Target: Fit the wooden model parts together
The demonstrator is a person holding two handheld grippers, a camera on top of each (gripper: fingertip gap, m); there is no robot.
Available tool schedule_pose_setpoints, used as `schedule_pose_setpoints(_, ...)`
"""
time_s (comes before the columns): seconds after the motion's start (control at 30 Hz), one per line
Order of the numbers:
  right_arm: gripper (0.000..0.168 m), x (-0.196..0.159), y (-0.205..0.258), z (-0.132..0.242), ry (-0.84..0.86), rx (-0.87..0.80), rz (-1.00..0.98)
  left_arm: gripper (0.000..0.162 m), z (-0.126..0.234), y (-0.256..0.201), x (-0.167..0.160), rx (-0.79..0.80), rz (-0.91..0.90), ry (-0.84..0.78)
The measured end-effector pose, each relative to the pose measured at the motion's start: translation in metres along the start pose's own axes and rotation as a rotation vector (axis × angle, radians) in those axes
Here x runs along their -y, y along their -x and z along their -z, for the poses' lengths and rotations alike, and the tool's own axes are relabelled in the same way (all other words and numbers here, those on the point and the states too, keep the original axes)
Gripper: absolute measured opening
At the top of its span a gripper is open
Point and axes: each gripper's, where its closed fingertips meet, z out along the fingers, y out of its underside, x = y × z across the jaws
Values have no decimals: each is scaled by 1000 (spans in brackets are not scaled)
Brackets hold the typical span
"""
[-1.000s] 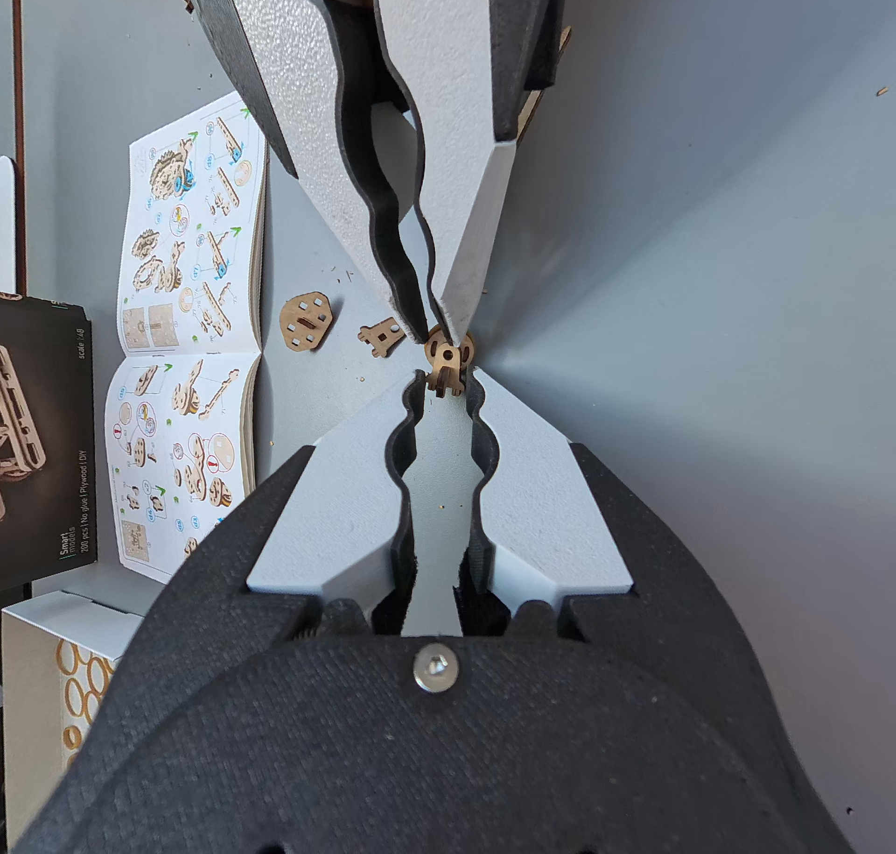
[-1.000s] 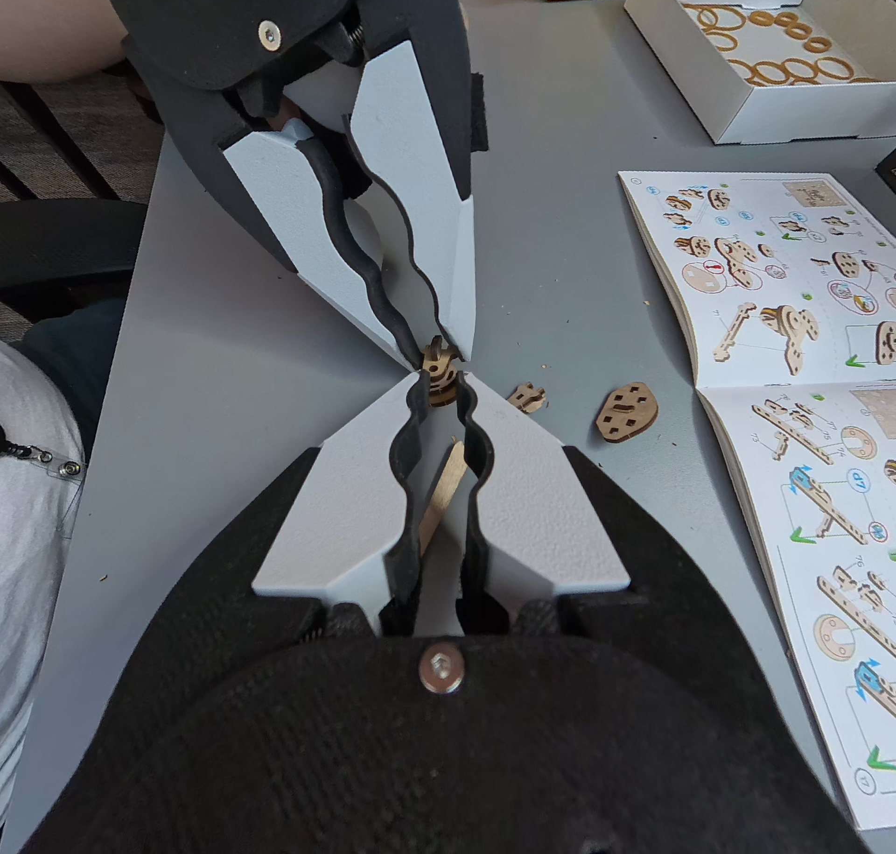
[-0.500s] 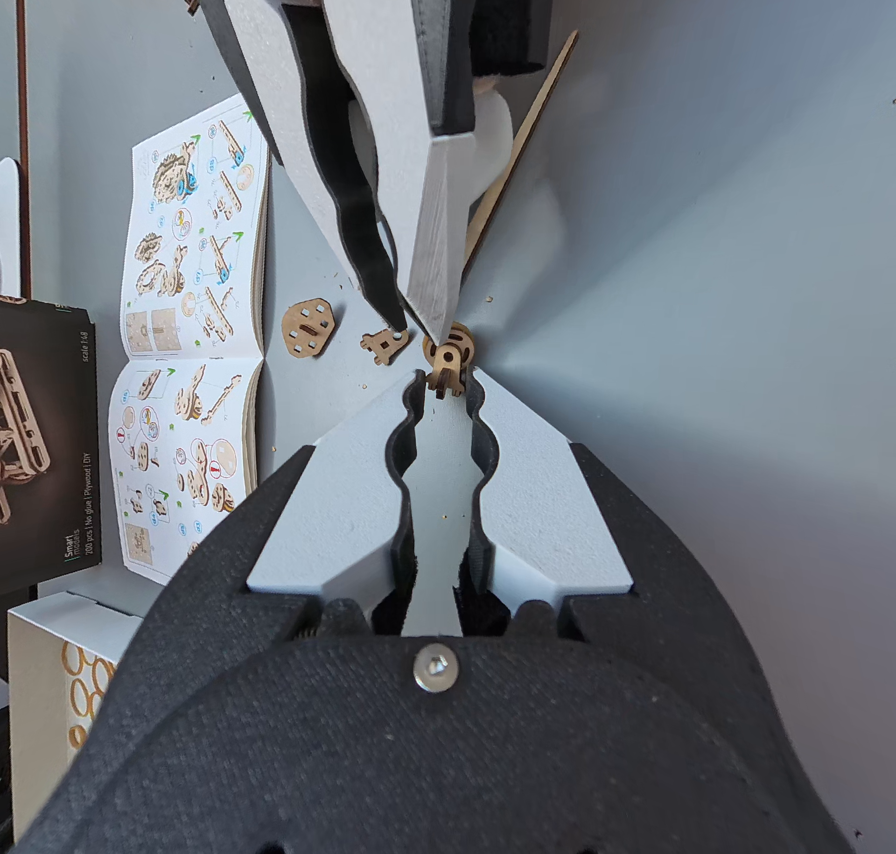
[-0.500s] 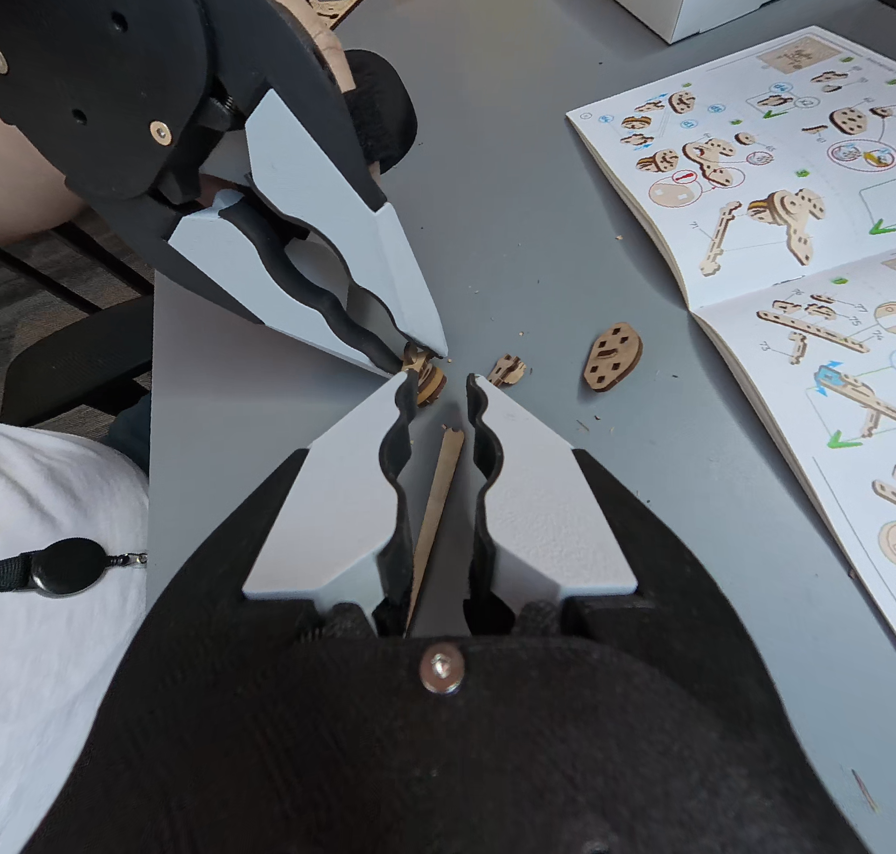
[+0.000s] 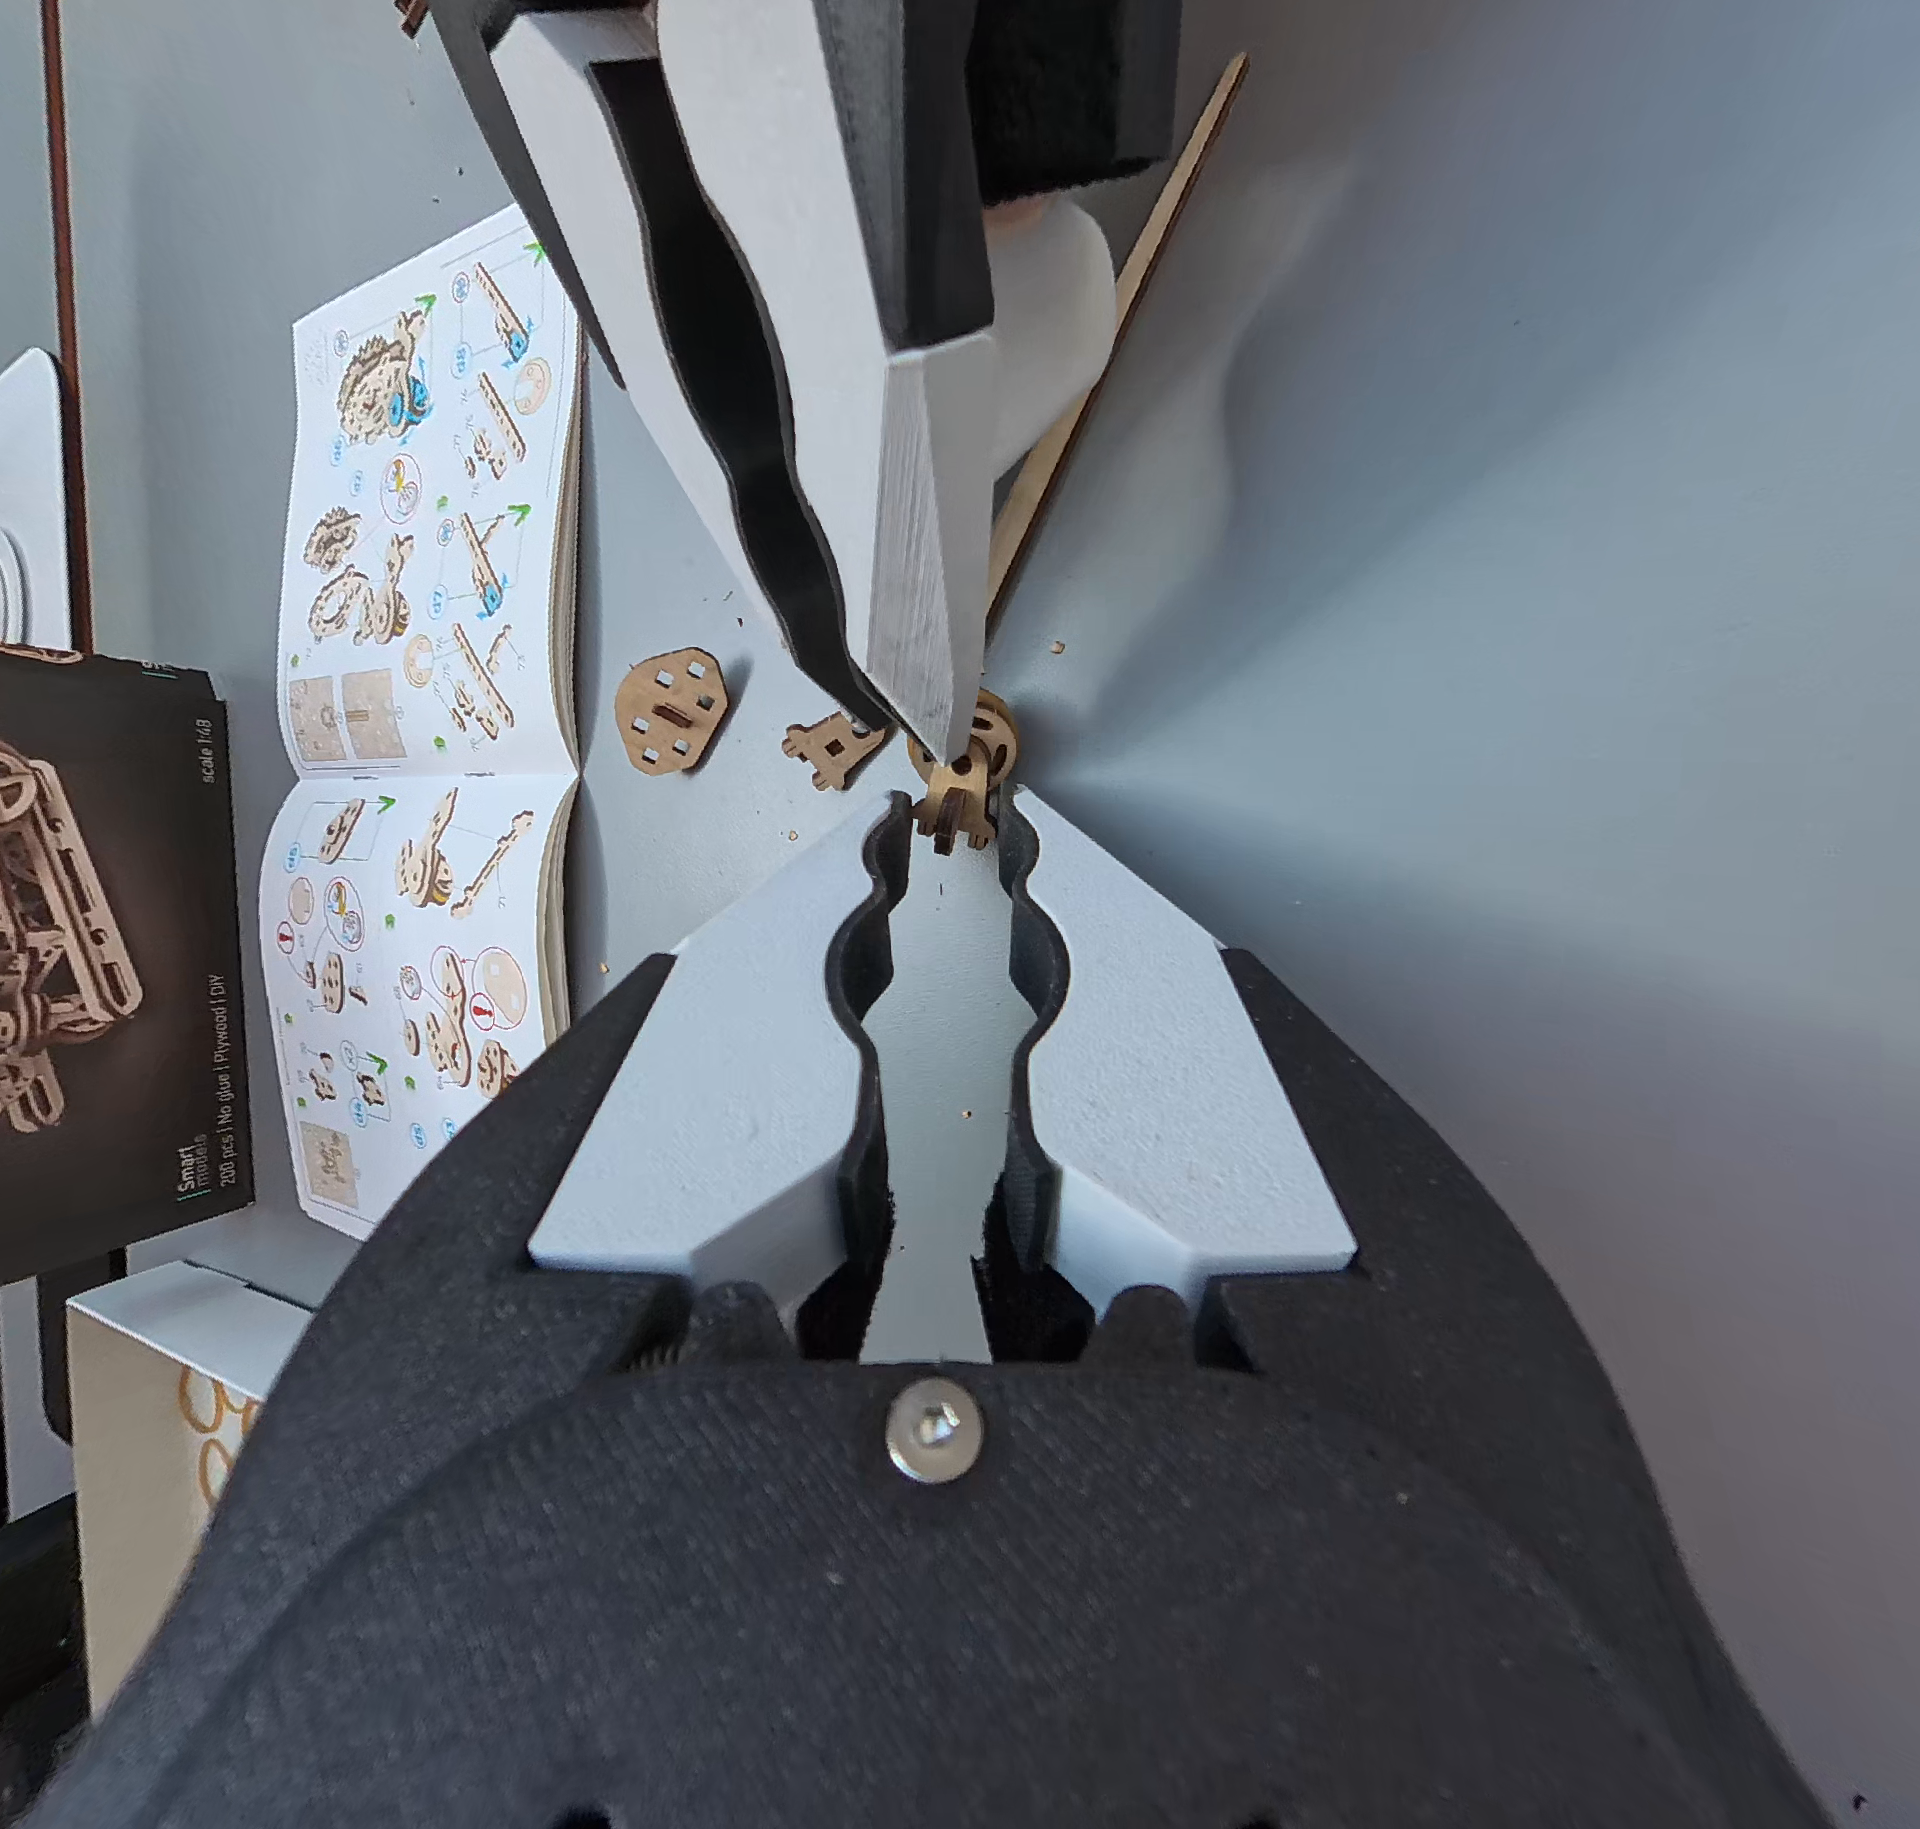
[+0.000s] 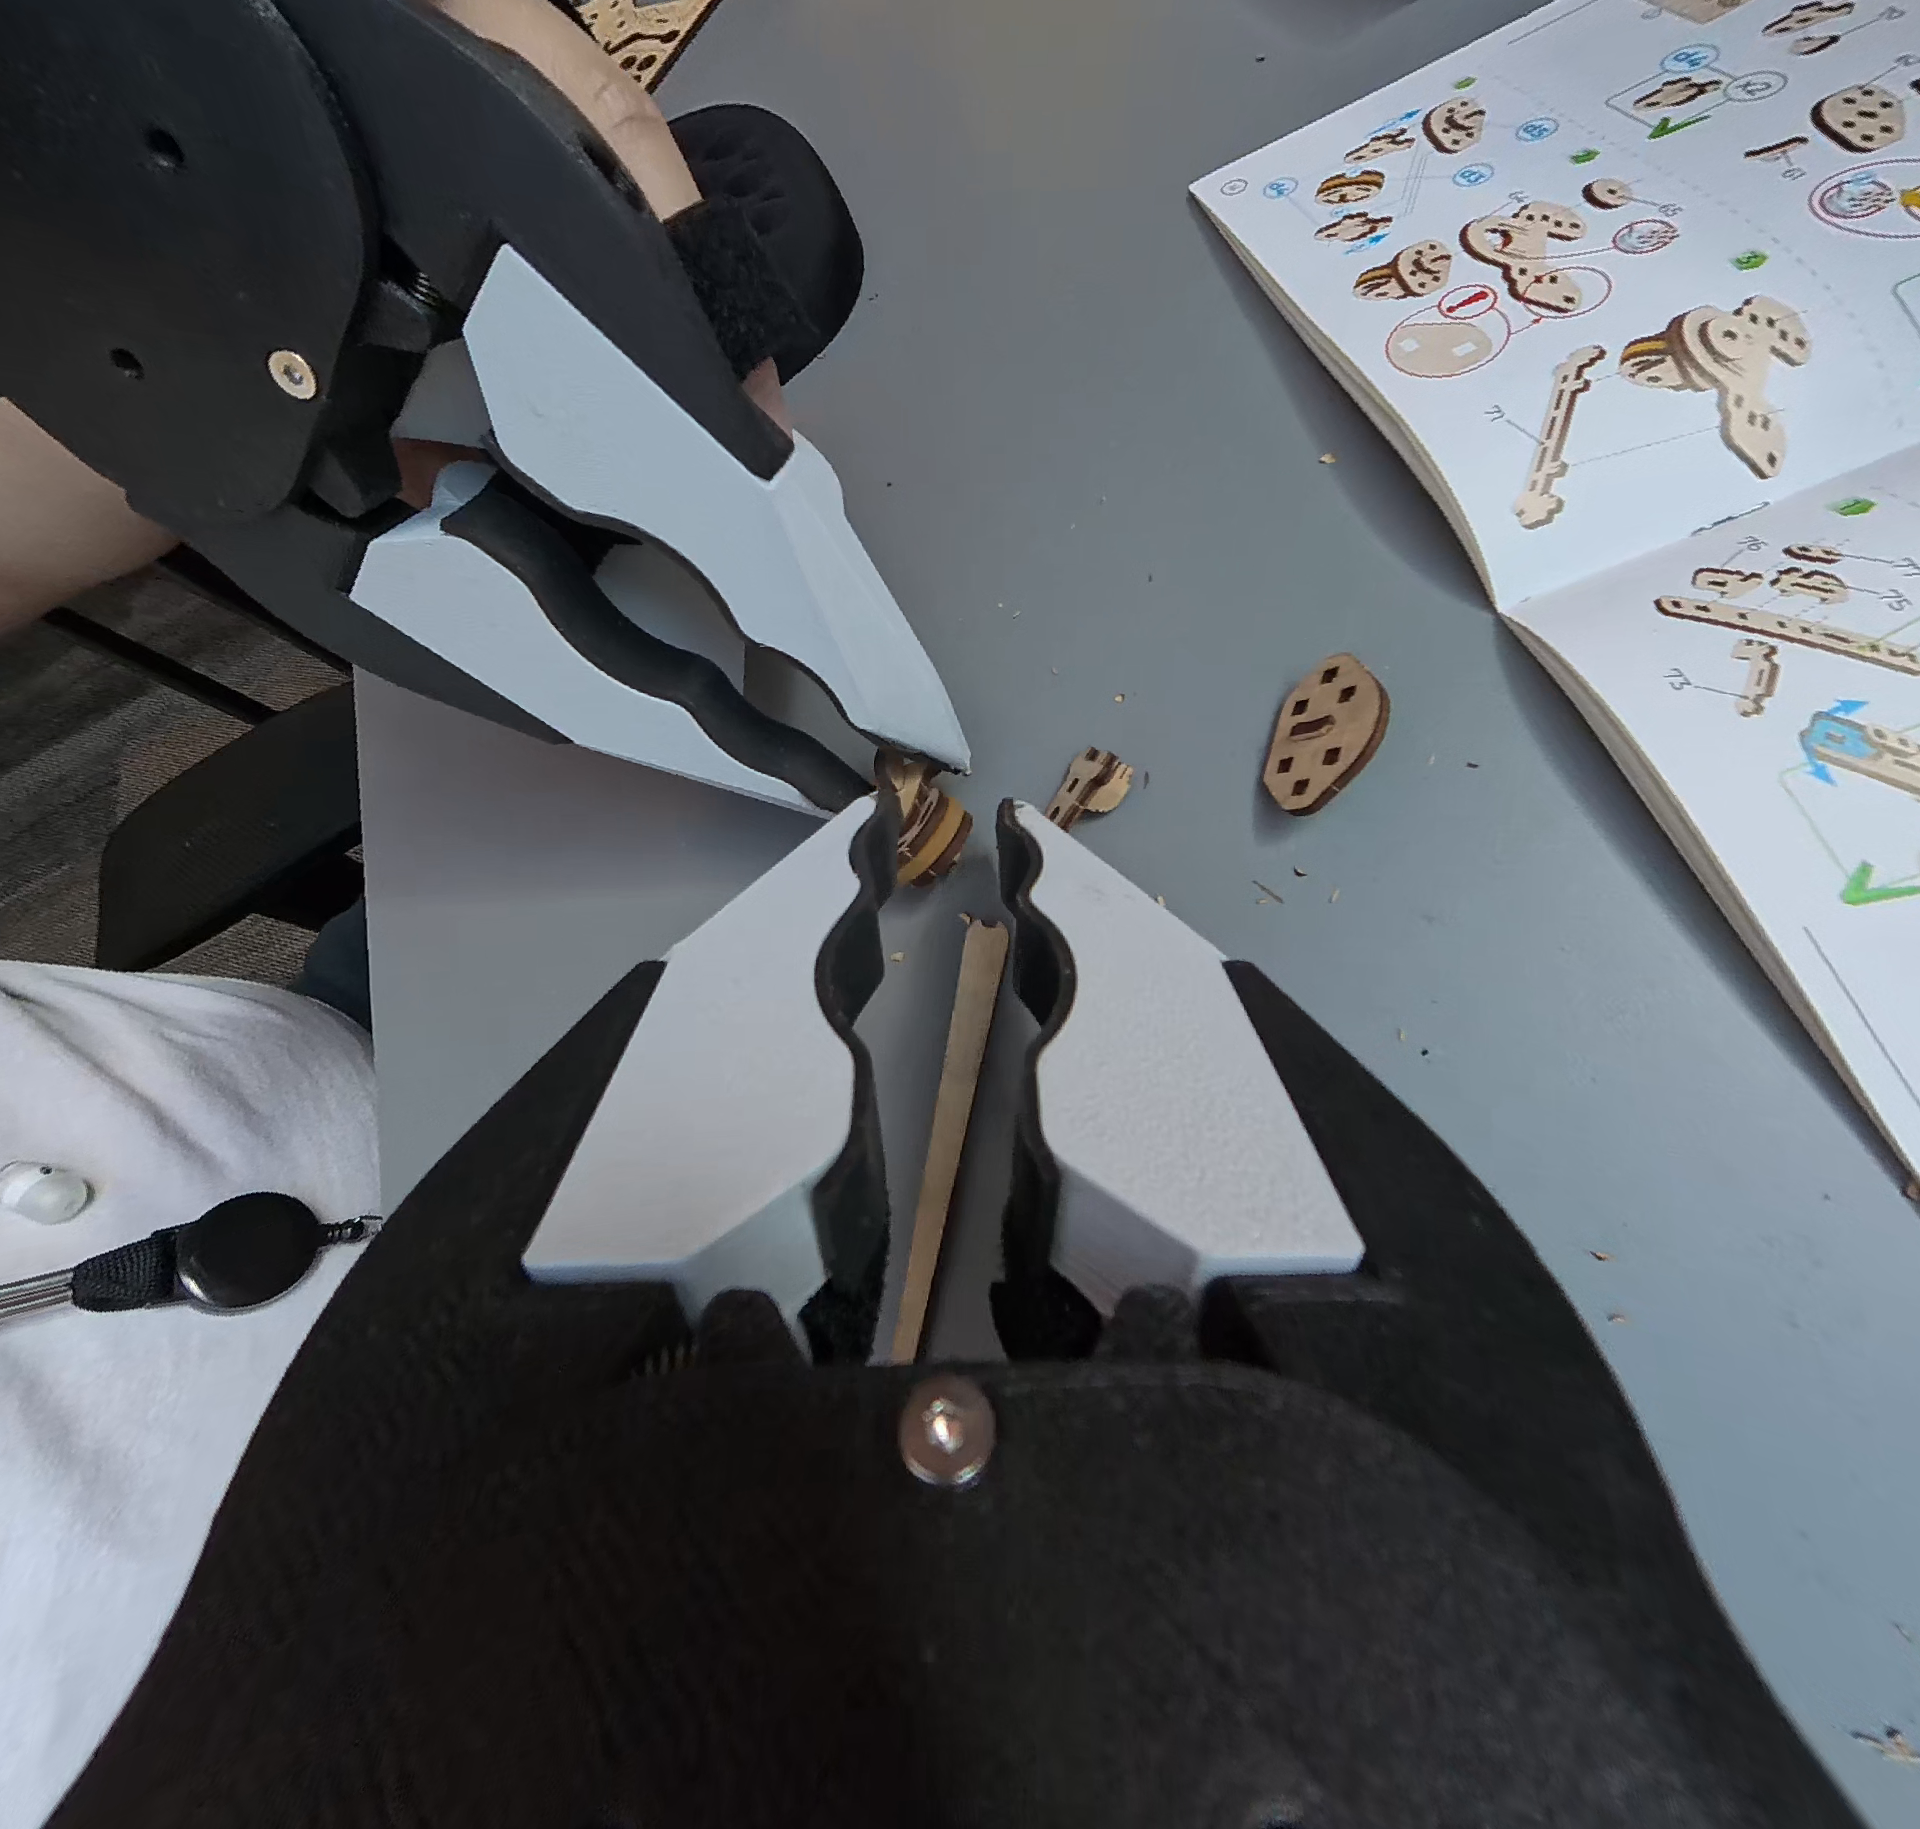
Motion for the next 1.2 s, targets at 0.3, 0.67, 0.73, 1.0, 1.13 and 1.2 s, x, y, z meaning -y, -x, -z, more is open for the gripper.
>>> schedule_pose_setpoints(0.3, 17, -2, 2, 0, 1, 41, -48, 15, -1, 1, 1, 29, -57, 39)
schedule_pose_setpoints(0.67, 16, -5, 5, -3, 42, 53, -87, 15, -1, 0, 0, 54, -87, 61)
schedule_pose_setpoints(0.73, 16, -5, 4, -3, 45, 55, -85, 15, -1, 1, 0, 56, -89, 62)
schedule_pose_setpoints(1.0, 15, -4, 4, -4, 37, 70, -86, 15, 0, 1, 0, 59, -85, 55)
schedule_pose_setpoints(1.13, 15, -4, 4, -4, 30, 72, -83, 15, 0, 1, -1, 56, -79, 53)
schedule_pose_setpoints(1.2, 15, -4, 4, -4, 28, 75, -85, 15, 0, 1, -1, 54, -74, 54)
